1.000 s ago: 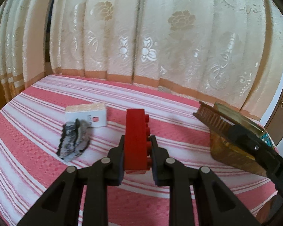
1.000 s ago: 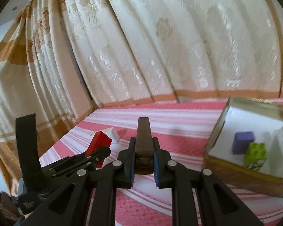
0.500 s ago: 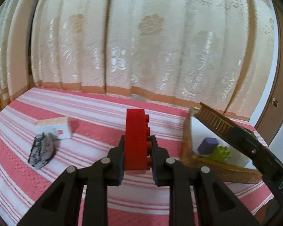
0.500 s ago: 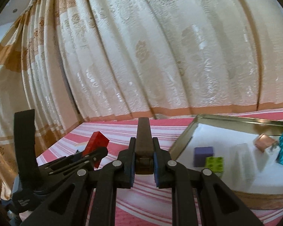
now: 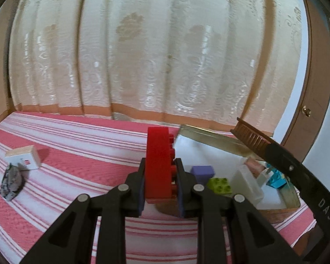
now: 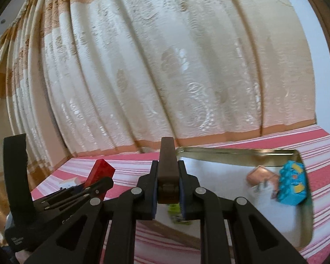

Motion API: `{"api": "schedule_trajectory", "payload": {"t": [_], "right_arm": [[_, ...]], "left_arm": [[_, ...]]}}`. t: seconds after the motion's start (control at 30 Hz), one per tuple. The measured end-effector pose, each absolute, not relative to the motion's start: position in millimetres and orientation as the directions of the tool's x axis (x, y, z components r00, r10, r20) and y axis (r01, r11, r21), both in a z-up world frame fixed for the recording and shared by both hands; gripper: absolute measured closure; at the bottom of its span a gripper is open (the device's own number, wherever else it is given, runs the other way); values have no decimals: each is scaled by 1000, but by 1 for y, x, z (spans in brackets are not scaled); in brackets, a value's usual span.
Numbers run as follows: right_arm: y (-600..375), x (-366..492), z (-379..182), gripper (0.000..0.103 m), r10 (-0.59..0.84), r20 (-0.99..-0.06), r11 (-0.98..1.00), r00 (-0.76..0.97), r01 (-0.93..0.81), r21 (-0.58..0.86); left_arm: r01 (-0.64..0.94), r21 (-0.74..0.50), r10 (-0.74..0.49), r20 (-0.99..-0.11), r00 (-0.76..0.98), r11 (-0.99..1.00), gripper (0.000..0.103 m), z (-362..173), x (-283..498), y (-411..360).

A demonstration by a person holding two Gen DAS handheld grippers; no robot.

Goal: Organize rigid objects
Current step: 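Lift the red brick and brown brush toward the gold tray, then lower the red brick onto the green lego block while the right tool lowers the brush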

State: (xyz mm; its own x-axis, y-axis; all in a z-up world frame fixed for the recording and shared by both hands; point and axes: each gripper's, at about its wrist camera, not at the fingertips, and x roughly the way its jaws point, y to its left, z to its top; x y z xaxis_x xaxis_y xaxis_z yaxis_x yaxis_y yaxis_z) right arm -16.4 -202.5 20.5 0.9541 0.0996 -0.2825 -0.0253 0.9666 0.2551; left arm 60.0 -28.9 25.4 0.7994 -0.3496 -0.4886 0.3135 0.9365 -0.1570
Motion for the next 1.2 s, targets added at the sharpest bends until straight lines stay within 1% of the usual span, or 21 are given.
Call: {"api": "schedule_trajectory", "payload": {"t": [0.2,0.37,0.53,0.67,0.8,1.2], "right_arm": [[-232,-25,24,86,37,-268,969,963,31,246],[-255,-28,23,86,1,-278,964,961,73,256],[-275,-32,20,86,-61,-291,965,955,131,227],[-290,-30,15,86,-87,-322,959,943,167,228],[-296,-21,7,86,-75,-362,956,929,171,240],[-274,10,-9,86,-84,-459,976,885,167,143]], "left_arm": [[355,-148,-381,-491,784,923,82,24,57,-61],[386,-147,-405,-499,766,911,82,20,57,-87],[419,-139,-427,-515,743,897,82,16,62,-116],[439,-121,-432,-528,731,890,82,12,63,-135],[445,-91,-421,-537,731,891,82,8,66,-148],[416,-66,-371,-592,716,907,82,-5,86,-152]]}}
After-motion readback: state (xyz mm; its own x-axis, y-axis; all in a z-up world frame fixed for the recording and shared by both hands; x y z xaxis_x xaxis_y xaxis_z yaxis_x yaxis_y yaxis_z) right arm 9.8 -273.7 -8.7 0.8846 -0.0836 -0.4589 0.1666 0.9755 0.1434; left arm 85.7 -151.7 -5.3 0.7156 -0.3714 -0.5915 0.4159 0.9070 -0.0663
